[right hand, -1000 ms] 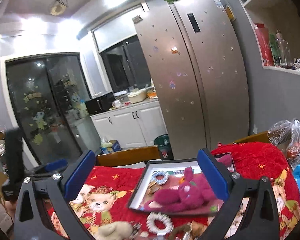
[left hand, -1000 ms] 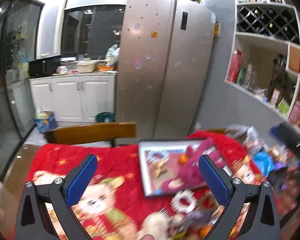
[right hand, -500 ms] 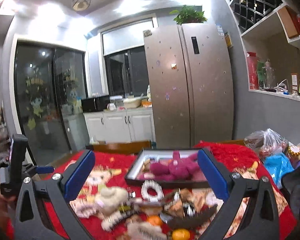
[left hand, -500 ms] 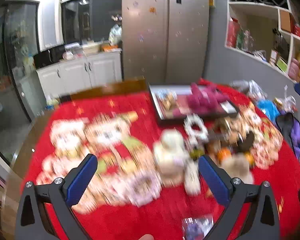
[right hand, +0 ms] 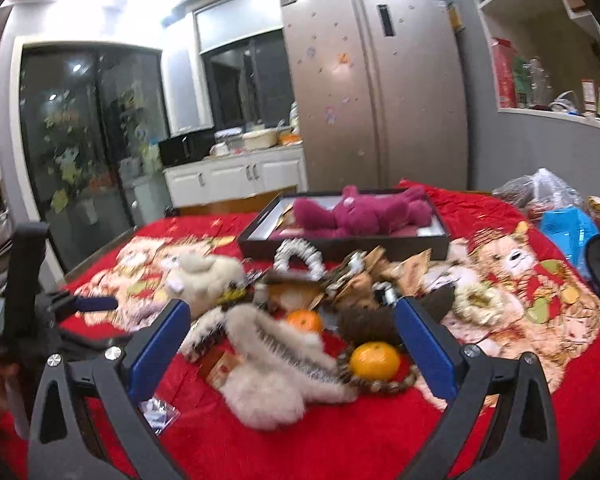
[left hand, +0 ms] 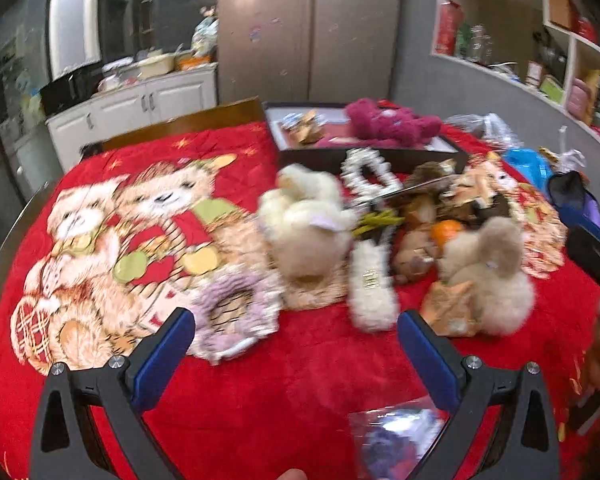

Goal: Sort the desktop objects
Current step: 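Move both open tools back over the cluttered bedspread, then grasp the pink crocheted ring with the left tool while the right tool grasps the white fluffy plush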

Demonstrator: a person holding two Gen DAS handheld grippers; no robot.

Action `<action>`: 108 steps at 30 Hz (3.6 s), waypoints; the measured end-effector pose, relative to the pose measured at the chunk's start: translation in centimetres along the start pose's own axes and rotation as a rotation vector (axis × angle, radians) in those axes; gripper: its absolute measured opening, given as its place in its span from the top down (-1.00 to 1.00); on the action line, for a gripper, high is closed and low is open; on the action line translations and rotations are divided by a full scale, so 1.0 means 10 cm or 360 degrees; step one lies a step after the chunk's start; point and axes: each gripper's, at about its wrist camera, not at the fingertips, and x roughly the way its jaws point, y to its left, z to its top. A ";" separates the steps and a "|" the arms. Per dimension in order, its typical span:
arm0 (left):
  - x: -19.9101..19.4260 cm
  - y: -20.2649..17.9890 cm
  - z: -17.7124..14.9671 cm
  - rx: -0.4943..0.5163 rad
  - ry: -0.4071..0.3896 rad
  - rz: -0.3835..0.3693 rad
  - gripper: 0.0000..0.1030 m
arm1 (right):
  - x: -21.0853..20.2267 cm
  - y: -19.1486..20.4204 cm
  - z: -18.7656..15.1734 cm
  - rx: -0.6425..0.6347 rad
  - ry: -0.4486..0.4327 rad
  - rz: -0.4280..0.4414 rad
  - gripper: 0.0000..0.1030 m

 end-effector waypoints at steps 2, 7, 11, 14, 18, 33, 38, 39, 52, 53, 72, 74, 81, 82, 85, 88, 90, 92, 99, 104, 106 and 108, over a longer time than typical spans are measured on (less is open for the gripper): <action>0.09 0.10 -0.02 -0.0030 0.0040 0.0012 -1.00 | 0.09 0.02 -0.06 0.0029 0.0057 0.0044 -1.00; 0.26 0.18 -0.07 -0.0027 0.0112 0.0005 -1.00 | 0.22 0.08 -0.16 -0.0024 0.0132 0.0011 -1.00; 0.35 0.23 -0.09 -0.0046 0.0145 -0.0055 -1.00 | 0.31 0.07 -0.21 -0.0010 0.0192 0.0007 -1.00; 0.40 0.26 -0.08 -0.0069 0.0171 -0.0089 -1.00 | 0.35 0.05 -0.22 0.0010 0.0224 0.0010 -1.00; 0.46 0.18 -0.08 0.0015 0.0208 -0.0015 -1.00 | 0.39 0.03 -0.22 0.0034 0.0257 0.0037 -0.98; 0.47 0.16 -0.09 0.0053 0.0220 0.0023 -1.00 | 0.71 -0.01 -0.31 0.0090 0.0514 -0.0015 -0.54; 0.47 0.16 -0.09 0.0055 0.0221 0.0024 -1.00 | 0.71 -0.04 -0.33 0.0114 0.0515 -0.0013 -0.52; 0.47 0.16 -0.09 0.0054 0.0221 0.0023 -1.00 | 0.72 -0.02 -0.33 0.0103 0.0519 -0.0023 -0.52; 0.47 0.16 -0.09 0.0058 0.0220 0.0027 -1.00 | 0.91 0.20 -0.38 -0.0088 0.0759 -0.0208 -1.00; 0.47 0.16 -0.09 0.0057 0.0220 0.0027 -1.00 | 0.89 0.18 -0.36 -0.0073 0.0753 -0.0195 -1.00; 0.47 0.17 -0.10 0.0054 0.0217 0.0023 -1.00 | 0.71 -0.09 -0.33 0.0137 0.0647 -0.0052 -0.68; 0.47 0.17 -0.09 0.0049 0.0212 0.0012 -0.99 | 0.72 -0.10 -0.35 0.0144 0.0645 -0.0047 -0.68; 0.37 0.27 -0.08 -0.0047 0.0128 0.0011 0.09 | 0.75 -0.10 -0.36 0.0145 0.0645 -0.0043 -0.68; 0.37 0.29 -0.08 -0.0058 0.0123 -0.0001 0.15 | 0.75 -0.10 -0.36 0.0145 0.0646 -0.0044 -0.68; 0.36 0.31 -0.08 -0.0074 0.0114 -0.0002 0.43 | 0.75 -0.10 -0.36 0.0144 0.0646 -0.0045 -0.68; 0.35 0.34 -0.08 -0.0102 0.0105 -0.0011 0.56 | 0.75 -0.11 -0.37 0.0144 0.0646 -0.0043 -0.69; 0.34 0.36 -0.08 -0.0119 0.0094 -0.0022 0.58 | 0.75 -0.11 -0.37 0.0145 0.0646 -0.0041 -0.69; 0.31 0.35 -0.09 -0.0114 0.0076 -0.0013 0.58 | 0.75 -0.11 -0.37 0.0147 0.0645 -0.0040 -0.69; 0.09 0.18 -0.11 0.0014 -0.0115 0.0057 0.58 | 0.72 -0.15 -0.37 0.0190 0.0616 -0.0017 -0.68; -0.05 0.09 -0.13 0.0082 -0.0245 0.0092 0.57 | 0.59 -0.12 -0.34 0.0189 0.0525 -0.0007 -0.45; -0.10 0.08 -0.13 0.0091 -0.0284 0.0116 0.57 | 0.54 -0.08 -0.32 0.0144 0.0499 -0.0028 -0.38; -0.13 0.08 -0.13 0.0092 -0.0312 0.0105 0.57 | 0.51 -0.02 -0.31 0.0095 0.0479 -0.0051 -0.29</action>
